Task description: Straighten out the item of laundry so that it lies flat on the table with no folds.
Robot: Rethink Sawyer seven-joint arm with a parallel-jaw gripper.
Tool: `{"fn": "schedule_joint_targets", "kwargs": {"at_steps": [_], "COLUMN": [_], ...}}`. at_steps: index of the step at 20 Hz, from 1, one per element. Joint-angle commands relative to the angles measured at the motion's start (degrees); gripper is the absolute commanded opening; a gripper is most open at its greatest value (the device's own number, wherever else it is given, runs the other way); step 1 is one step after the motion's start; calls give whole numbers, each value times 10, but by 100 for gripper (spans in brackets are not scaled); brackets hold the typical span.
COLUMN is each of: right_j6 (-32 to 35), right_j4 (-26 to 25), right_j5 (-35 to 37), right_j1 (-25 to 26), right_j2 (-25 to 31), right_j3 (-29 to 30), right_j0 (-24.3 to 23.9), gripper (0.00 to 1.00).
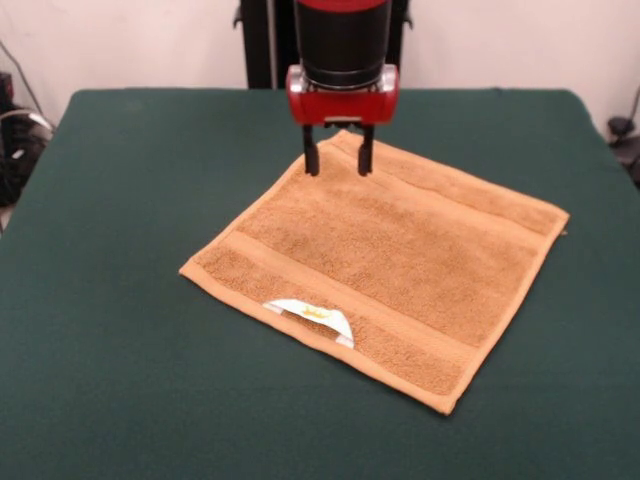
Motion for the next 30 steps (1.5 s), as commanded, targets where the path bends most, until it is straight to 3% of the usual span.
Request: {"fn": "schedule_joint_targets", "kwargs": {"at_steps": [1, 13, 30], "right_j6": [54, 75, 63], "right_j4": [-29, -52, -102], "right_j5": [-47, -52, -74], "right_j1": [10, 9, 6], "right_j2": [108, 103, 119], "right_j3": [57, 62, 77], "right_j0": [3, 4, -33], "gripper": [100, 100, 100]}}
